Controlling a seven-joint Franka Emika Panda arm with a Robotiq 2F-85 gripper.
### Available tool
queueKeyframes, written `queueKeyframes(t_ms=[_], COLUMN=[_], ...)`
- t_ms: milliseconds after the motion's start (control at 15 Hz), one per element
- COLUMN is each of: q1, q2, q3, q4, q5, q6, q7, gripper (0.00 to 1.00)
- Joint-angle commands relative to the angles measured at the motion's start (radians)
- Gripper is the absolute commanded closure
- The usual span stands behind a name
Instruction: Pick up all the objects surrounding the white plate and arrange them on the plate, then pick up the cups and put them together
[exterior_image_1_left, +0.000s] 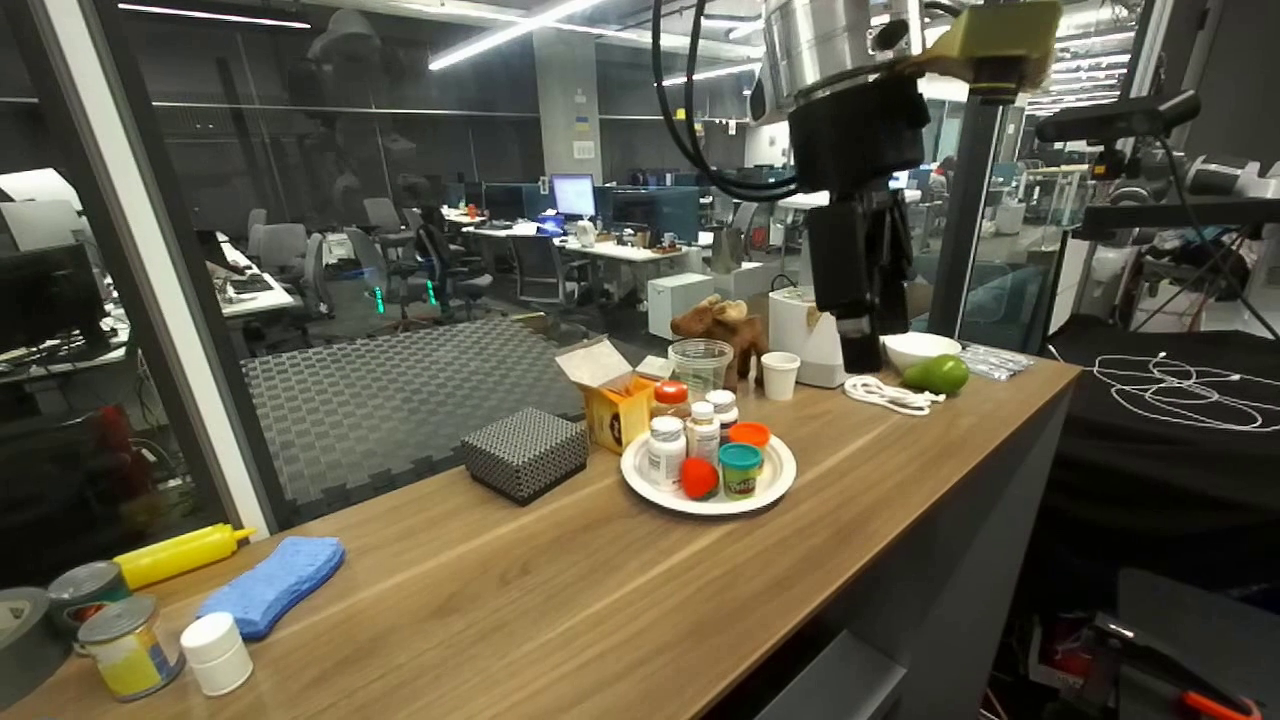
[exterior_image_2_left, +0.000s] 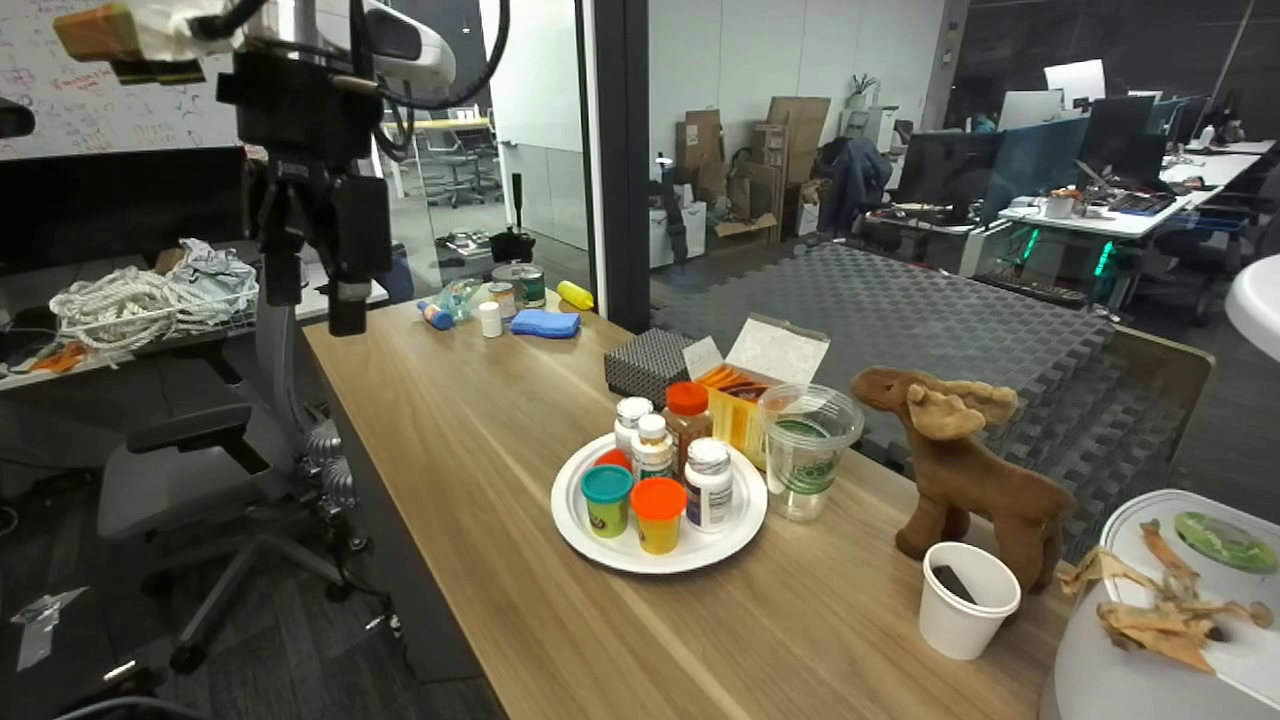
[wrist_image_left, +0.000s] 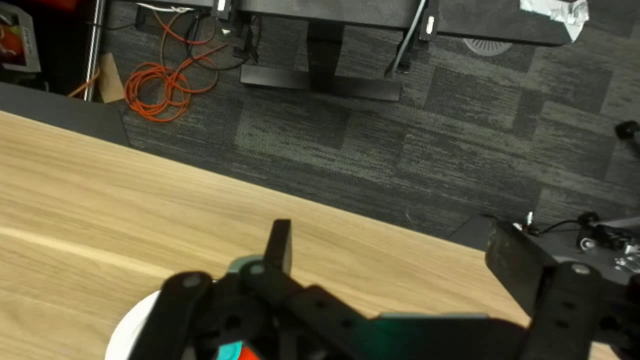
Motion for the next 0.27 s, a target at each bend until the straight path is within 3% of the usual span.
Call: queueKeyframes(t_ms=[0, 200], q1=[-0.017, -0.025], q2=[0.003, 0.009], q3=[0.019, 0.016], q4=[0.001, 0.001], q5=[0.004, 0.003], q6=[-0.001, -0.001], q7=[-0.002, -0.002], gripper=[0.0, 0.0])
